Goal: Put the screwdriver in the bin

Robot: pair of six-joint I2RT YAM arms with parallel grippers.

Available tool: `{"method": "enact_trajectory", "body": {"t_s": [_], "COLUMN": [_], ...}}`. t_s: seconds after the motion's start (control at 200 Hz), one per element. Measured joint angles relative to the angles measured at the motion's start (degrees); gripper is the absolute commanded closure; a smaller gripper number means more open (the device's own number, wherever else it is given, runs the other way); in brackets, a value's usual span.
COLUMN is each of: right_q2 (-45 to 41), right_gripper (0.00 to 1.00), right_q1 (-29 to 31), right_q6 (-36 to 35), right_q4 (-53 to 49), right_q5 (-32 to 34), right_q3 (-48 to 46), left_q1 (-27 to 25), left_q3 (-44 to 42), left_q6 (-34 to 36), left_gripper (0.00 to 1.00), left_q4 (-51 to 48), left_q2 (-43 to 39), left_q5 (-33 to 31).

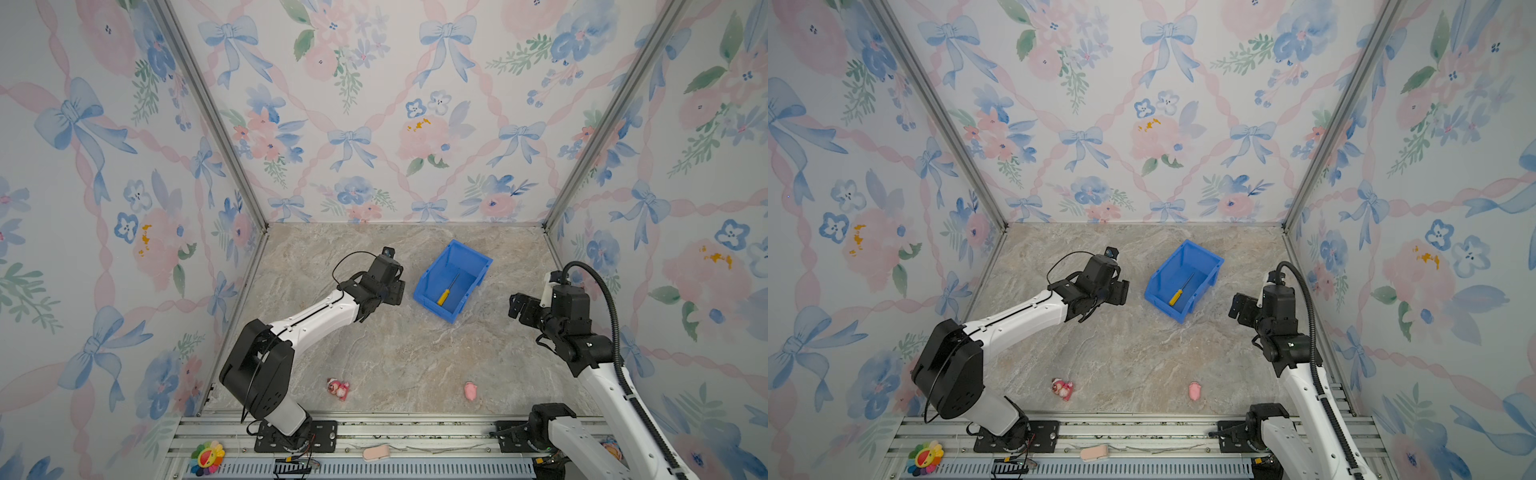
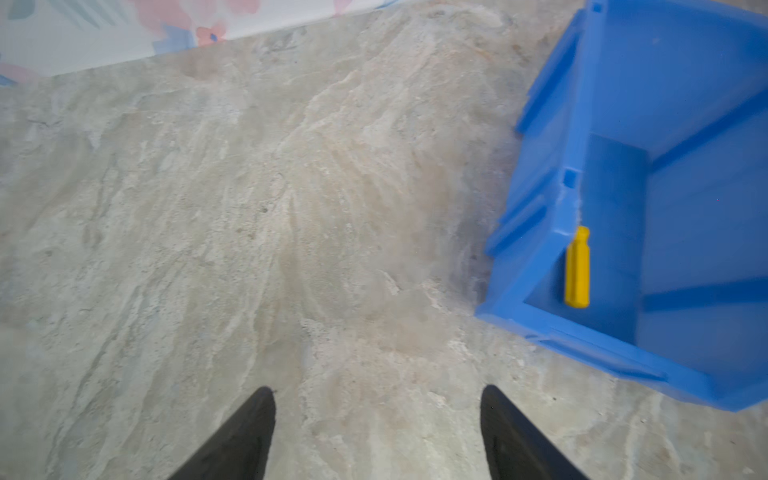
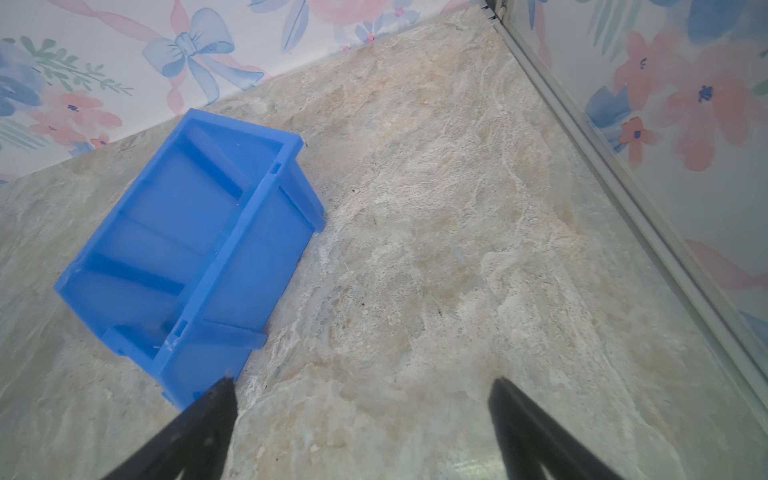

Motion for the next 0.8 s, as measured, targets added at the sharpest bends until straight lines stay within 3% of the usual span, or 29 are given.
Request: {"method": "enact_trajectory", "body": {"t_s": [0.045,0.295,0.415,0.51,0.8], "right_q2": [0.02,4.52,8.74,11.58,22.58], "right_gripper": [0.03,0.03,0.03,0.03,0.03], "right_q1": [-0.59,-3.32,-3.32,-3.37,-5.16], "right_q6": [-0.44,-5.86,-8.09,-9.46,-13.29], "right_q4": [2.45,12.70,17.03,20.46,30.69], "right_q5": [1.07,3.08,3.08,3.06,-0.04], "right_q3": [-2.43,-9.70,-11.06,-11.87,-12.66], "left_q1": [1.90,12.46,16.92,18.38,21.49], "left_q3": [-1.18,-9.20,-11.74,-14.78,-27.36], "left_q6": [0.81,2.19,2.67,4.57,13.38], "left_gripper": [0.02,0.02,0.02,0.02,0.02], "left_q4": [0.31,6.19,10.21,13.38,27.08], "left_q2": [-0.42,-3.28,-3.32,-3.52,-4.83], "left_q5": [-0.20,-1.33,-5.55,-7.26,-4.52]}}
